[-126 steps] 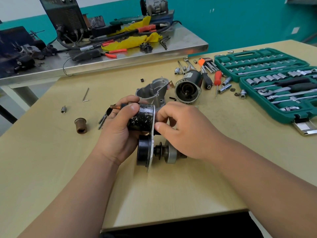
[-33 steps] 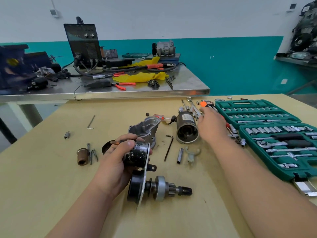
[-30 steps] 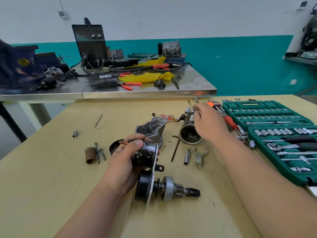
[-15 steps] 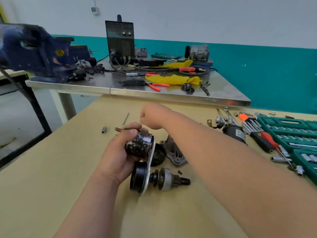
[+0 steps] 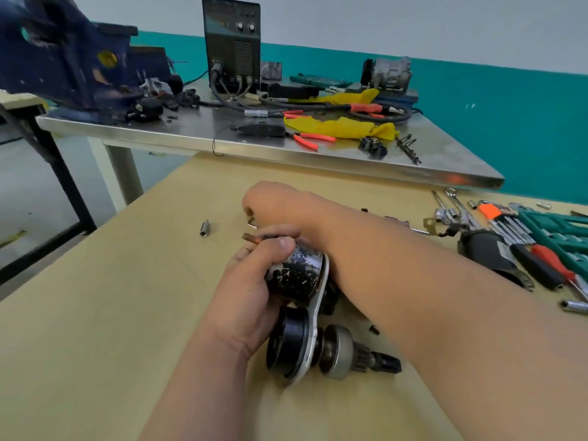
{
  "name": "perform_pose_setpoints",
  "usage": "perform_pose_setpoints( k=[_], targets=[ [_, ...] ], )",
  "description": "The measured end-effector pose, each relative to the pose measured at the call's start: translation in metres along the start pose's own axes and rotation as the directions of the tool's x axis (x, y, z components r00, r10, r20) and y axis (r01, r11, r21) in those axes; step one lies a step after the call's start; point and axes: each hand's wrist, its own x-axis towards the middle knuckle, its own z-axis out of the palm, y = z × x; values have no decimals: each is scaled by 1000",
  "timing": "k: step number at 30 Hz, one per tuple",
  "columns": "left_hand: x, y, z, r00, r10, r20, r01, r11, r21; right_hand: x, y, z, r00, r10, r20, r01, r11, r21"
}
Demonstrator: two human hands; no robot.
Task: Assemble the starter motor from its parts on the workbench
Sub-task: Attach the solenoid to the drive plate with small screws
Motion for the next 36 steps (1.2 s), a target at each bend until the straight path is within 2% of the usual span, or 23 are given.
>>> perform_pose_setpoints(
  k=[2, 5, 7, 9, 11, 12, 13, 14, 17, 20, 25, 30, 36],
  targets=[
    [0, -1, 3, 1000, 0, 2, 0, 1000, -2, -7, -1, 0, 998, -60, -30, 53, 979, -197],
    [-1, -1, 7, 1000, -22, -6, 22, 999, -31, -11, 6, 3, 997, -73, 28, 77, 973, -218],
    [-2, -1, 9, 998, -59, -35, 56, 994, -92, -19, 14, -7, 992, -28, -121, 26, 999, -24],
    [-1, 0, 9, 993, -86, -77, 72, 983, -168, -39, 19, -29, 932, 157, -328, -42, 942, 332],
    [-3, 1, 10, 990, -99, -99, 76, 973, -219, -77, 25, -48, 869, 339, -361, -21, 753, 658],
    [-4, 2, 12, 990, -101, -96, 75, 966, -246, -103, 29, -49, 874, 372, -311, 12, 625, 781],
    [-6, 2, 15, 991, -99, -91, 72, 961, -266, -136, 30, -46, 906, 344, -249, 34, 524, 851],
    [-7, 1, 17, 991, -93, -94, 64, 961, -270, -168, 29, -40, 930, 307, -201, 27, 487, 873],
    [-11, -6, 28, 991, -71, -110, 45, 975, -219, -249, 20, -14, 951, 300, -78, -80, 480, 874],
    [-15, -16, 39, 994, -63, -94, 44, 980, -195, -282, 10, 9, 951, 309, -26, -121, 446, 887],
    [-27, -34, 55, 996, -42, -77, 26, 981, -190, -289, 9, 17, 923, 375, -83, -114, 473, 874],
    [-30, -39, 60, 995, -65, -78, 45, 971, -234, -292, 10, 23, 918, 382, -110, -55, 396, 917],
    [-25, -38, 50, 976, -215, -46, 172, 877, -450, -288, 12, 25, 917, 362, -167, 31, 353, 935]
  ],
)
